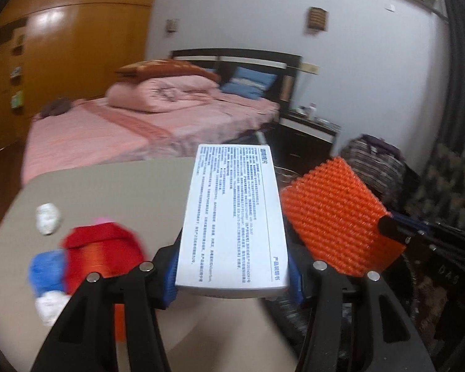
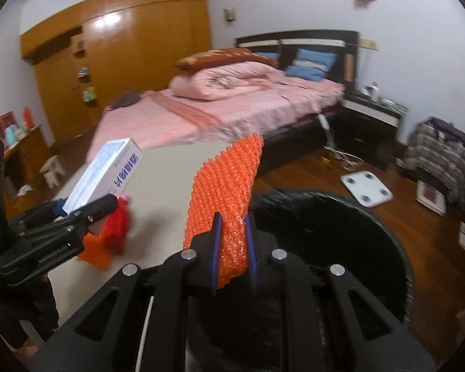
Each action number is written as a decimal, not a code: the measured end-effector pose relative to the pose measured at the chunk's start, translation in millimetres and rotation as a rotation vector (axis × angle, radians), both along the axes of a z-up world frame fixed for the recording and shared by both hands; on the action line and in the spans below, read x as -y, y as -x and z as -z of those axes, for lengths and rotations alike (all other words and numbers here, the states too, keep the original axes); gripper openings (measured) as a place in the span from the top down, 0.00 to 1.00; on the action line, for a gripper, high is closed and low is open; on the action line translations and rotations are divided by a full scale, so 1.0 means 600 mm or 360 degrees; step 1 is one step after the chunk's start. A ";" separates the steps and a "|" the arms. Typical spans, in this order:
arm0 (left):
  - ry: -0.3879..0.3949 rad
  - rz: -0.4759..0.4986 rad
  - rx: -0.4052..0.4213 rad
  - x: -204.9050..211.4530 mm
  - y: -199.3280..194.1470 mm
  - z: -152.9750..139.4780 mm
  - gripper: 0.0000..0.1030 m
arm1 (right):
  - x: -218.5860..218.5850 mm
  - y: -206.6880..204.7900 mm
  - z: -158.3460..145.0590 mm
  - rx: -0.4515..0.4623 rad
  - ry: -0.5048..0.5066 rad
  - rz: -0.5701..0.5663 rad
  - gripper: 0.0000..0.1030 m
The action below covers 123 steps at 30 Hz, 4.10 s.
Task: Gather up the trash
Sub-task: 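Carry both items over the black-lined bin and open both grippers, then return the left tool to the pile and grasp the white tissue, then grasp the long orange mesh strip with the right gripper while the left holds tissue, then carry tissue and orange strip over the bin and open both grippers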
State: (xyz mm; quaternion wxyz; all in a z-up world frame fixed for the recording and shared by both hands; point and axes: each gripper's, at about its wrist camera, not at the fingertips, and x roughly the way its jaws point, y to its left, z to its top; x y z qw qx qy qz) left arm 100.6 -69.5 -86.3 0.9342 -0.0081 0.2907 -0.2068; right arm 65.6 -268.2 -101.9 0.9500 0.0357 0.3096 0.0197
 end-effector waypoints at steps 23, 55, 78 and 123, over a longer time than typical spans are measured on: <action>0.0001 0.0146 -0.0035 0.058 -0.015 0.029 0.22 | 0.108 0.020 0.065 -0.0017 0.0046 0.0378 0.11; -0.0219 -0.0720 -0.0252 -0.326 -0.012 0.157 0.28 | -0.278 -0.121 0.106 -0.0050 0.0040 -0.0330 0.09; -0.0125 -0.0623 -0.0196 -0.335 0.013 0.129 0.72 | -0.322 -0.093 0.102 -0.0047 0.0026 -0.0459 0.09; -0.0115 -0.0696 -0.0022 -0.353 0.043 0.049 0.72 | -0.382 -0.075 0.054 -0.0076 -0.0119 -0.0806 0.89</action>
